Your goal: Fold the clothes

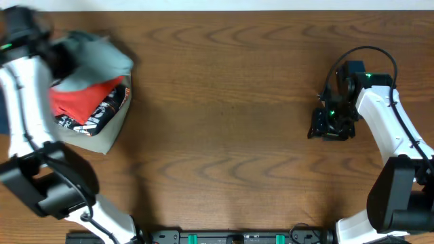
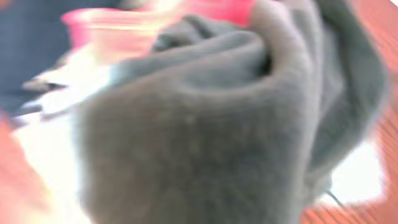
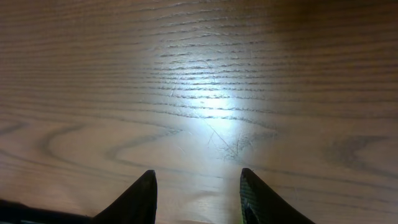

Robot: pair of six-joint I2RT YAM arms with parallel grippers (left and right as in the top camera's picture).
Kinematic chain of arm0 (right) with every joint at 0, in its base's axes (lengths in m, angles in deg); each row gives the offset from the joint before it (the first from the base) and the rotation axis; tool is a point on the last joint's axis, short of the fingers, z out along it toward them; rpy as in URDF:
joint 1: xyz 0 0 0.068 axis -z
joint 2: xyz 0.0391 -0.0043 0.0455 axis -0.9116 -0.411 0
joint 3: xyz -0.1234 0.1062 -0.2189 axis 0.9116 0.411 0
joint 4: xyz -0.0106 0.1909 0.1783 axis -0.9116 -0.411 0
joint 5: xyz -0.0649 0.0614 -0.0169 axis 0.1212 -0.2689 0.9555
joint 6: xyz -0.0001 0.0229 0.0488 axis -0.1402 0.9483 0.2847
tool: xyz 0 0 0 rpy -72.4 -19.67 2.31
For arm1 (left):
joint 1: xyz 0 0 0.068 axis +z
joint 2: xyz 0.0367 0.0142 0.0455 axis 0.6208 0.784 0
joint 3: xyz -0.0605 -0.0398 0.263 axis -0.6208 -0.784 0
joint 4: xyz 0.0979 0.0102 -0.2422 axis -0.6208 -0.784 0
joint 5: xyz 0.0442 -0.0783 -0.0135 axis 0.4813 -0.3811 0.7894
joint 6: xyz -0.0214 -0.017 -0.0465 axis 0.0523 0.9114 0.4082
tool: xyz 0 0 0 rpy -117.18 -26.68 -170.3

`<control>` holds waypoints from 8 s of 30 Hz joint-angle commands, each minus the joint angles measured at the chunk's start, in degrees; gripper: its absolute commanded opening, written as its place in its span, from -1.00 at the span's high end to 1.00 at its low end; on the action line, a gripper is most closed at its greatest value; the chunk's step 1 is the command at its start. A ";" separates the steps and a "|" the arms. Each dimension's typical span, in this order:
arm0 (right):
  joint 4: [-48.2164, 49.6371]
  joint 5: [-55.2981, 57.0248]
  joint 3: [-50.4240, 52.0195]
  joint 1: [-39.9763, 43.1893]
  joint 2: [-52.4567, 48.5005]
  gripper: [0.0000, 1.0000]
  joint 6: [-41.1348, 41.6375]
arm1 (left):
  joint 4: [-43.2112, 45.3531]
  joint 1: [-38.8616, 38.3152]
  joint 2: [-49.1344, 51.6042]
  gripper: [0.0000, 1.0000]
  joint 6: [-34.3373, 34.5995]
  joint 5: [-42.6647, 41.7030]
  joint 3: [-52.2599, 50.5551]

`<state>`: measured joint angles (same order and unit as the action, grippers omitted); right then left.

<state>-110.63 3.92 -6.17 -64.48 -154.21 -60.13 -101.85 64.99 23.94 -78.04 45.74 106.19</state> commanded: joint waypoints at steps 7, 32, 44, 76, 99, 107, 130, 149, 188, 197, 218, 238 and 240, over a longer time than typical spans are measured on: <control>0.66 0.52 0.07 0.20 0.04 0.07 -0.96 | -0.31 13.22 2.36 -0.96 6.03 -8.90 -0.90; 5.88 -5.60 -6.71 5.79 0.09 -0.98 -1.79 | -26.34 -21.75 -1.60 -0.96 -3.08 -2.80 -1.09; 0.72 -0.79 -4.72 8.07 16.46 -0.98 -3.96 | -31.36 -29.20 -18.34 -0.96 1.49 -0.79 -10.45; 0.15 0.48 21.44 7.89 66.38 -0.98 -3.04 | -11.61 -32.04 -95.45 -0.96 -0.24 -0.79 -47.98; 59.04 2.27 60.02 2.75 97.79 -0.98 -7.17 | -18.97 -32.04 -95.45 -0.96 -0.24 -0.79 -47.98; 65.29 1.84 71.21 2.73 97.92 -0.98 -7.32 | -18.97 -32.04 -95.45 -0.96 -0.24 -0.79 -47.98; 65.61 1.84 71.06 2.43 97.90 -0.98 -7.34 | -18.97 -32.06 -95.45 -0.96 -0.22 -0.79 -47.98; 65.61 1.84 71.06 2.43 97.90 -0.99 -7.34 | -18.78 -32.04 -95.60 -0.96 -0.04 -0.24 -47.98; 65.61 1.84 71.06 2.43 97.90 -0.98 -7.34 | 21.68 -32.00 -106.71 -0.96 -14.69 2.21 -74.47; 65.61 1.84 71.06 2.43 97.92 -0.98 -7.34 | 44.59 -32.00 -108.89 -0.96 -14.69 3.23 -90.31; 65.61 1.84 71.06 2.43 97.90 -0.99 -7.34 | 54.80 -32.00 -108.91 -0.96 -14.67 4.79 -103.47; 65.61 1.84 71.06 2.43 97.90 -0.99 -7.34 | 48.11 -32.00 -107.65 -0.96 -14.67 4.76 -103.45; 65.61 1.84 71.06 2.43 97.90 -0.99 -7.34 | 48.11 -32.00 -107.65 -0.96 -14.67 4.79 -103.45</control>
<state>-44.95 5.97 64.72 -61.37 -56.69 -66.82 -51.03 33.05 -83.81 -92.36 49.80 3.55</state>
